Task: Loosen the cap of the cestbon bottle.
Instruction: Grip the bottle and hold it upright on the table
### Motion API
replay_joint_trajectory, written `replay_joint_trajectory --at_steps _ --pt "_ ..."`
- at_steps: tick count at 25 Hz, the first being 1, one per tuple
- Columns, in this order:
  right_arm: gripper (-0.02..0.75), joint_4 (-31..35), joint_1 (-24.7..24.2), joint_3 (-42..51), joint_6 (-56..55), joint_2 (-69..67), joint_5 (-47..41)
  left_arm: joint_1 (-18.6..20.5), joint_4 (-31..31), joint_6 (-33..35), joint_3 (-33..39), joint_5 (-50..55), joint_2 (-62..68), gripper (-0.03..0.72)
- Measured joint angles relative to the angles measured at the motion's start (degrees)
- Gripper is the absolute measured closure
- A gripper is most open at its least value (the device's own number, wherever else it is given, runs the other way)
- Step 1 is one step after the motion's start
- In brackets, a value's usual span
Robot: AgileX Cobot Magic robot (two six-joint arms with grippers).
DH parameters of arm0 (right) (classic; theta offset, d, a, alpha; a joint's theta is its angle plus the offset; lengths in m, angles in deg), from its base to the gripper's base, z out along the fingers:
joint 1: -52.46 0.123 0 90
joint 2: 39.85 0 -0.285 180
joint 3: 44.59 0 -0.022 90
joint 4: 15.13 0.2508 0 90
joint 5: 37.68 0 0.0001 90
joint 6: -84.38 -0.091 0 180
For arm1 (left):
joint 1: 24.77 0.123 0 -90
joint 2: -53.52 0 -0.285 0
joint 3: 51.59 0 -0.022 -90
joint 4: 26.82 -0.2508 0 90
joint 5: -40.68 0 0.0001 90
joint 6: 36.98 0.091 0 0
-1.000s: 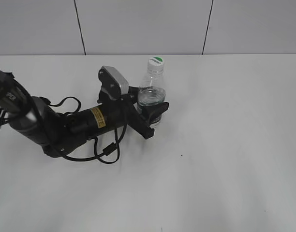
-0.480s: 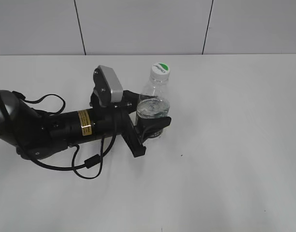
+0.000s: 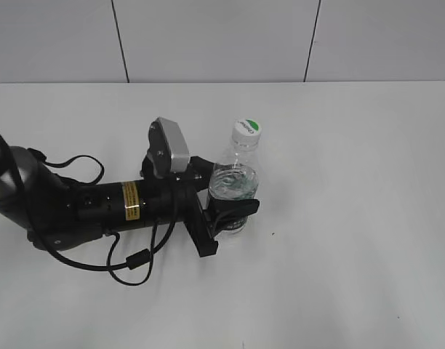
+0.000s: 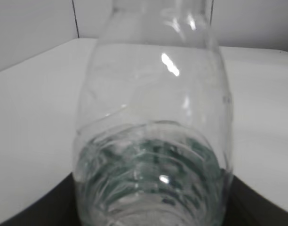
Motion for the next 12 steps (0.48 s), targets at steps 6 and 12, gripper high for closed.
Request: replay_joint_trajectory --at_steps 6,12 --pt "0.148 0.0 0.0 0.0 0.0 0.0 0.0 0.0 3.15 -0.11 0.04 -1.19 2.68 0.283" --pt "0.148 0.0 0.0 0.0 0.0 0.0 0.0 0.0 5.09 -0.16 -0.32 -3.55 4.39 0.283"
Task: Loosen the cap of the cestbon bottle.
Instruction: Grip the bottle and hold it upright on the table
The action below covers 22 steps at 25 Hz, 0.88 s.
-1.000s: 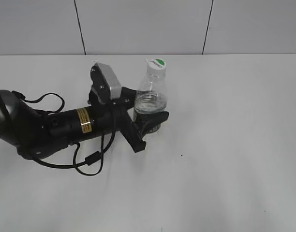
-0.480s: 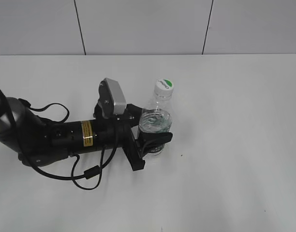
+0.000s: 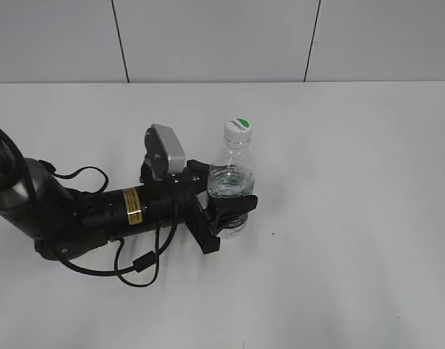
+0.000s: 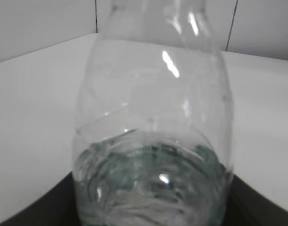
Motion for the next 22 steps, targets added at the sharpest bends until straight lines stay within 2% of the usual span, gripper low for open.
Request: replay_joint_trajectory --at_steps 22 --pt "0.148 0.0 0.0 0.0 0.0 0.0 0.0 0.0 0.7 0.0 -0.19 -1.62 1.07 0.283"
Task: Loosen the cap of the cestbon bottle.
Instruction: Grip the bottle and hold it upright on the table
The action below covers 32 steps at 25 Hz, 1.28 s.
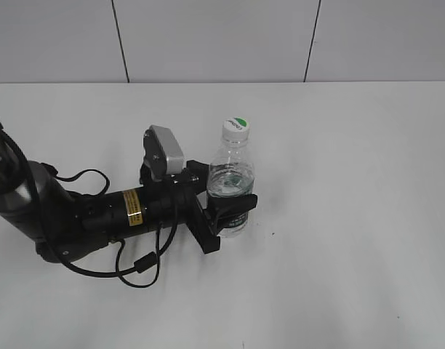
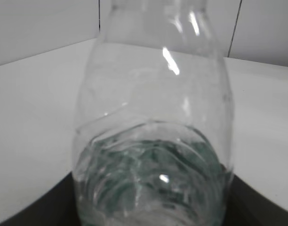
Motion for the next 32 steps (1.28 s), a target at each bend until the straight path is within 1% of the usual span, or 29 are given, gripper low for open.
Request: replay_joint_trajectory --at_steps 6,11,14,17,23,28,32 --pt "0.148 -2.03 0.0 0.0 0.0 0.0 0.0 0.0 0.0 0.0 0.0 0.0 0.0 0.283" --pt "0.148 -2.01 0.0 0.0 0.61 0.0 0.07 0.0 0.0 0.0 0.0 0.0 0.0 0.283" --pt "0.148 1.54 0.0 -0.88 5.45 -1.32 1.4 0.0 0.0 0.0 0.0 0.0 0.0 0.283" --pt "0.148 5.46 0.0 -3.78 8.18 -8.42 2.21 0.0 0.0 0.0 0.0 0.0 0.0 0.283" --pt "0.148 9.72 0.0 -16.74 10.63 -29.29 -0.91 0.0 0.0 0.0 0.0 0.0 0.0 0.283" --pt "0.148 17.16 0.0 -30.05 11.09 -47.58 -5.88 0.0 0.0 0.0 0.0 0.0 0.0 0.283" --pt "0.148 22.66 0.05 -40.27 11.14 -61.06 -6.68 0.0 0.0 0.0 0.0 -0.06 0.0 0.283"
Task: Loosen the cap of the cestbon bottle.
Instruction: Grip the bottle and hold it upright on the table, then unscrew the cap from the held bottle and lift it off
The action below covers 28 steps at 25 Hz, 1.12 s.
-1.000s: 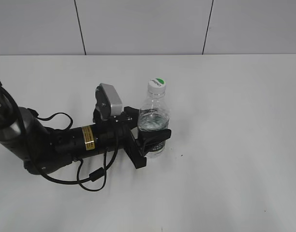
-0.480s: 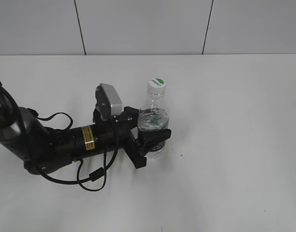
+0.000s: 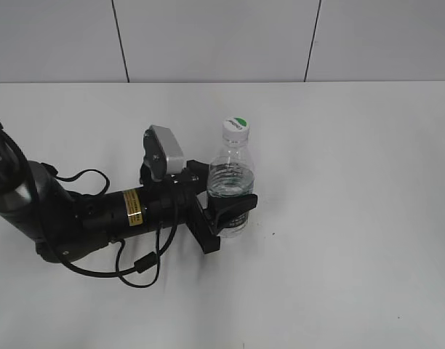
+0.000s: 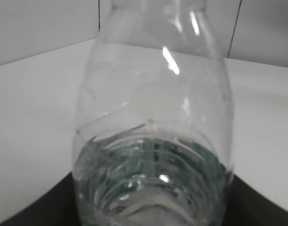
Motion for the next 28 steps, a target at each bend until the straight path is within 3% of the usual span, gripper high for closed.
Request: replay_joint_trajectory --at_steps 3,15,28 --pt "0.148 0.86 1.43 -6.19 -0.35 -7.62 0.0 0.0 0.0 0.0 0.0 0.0 0.0 0.283" --pt "0.148 0.44 16.43 -22.24 -2.61 -29.74 -0.35 0.0 0.0 0.0 0.0 -0.06 0.0 0.283" --pt "0.148 0.95 22.63 -25.98 -4.47 -43.5 -0.46 0.0 0.0 0.0 0.0 -0.06 0.0 0.283"
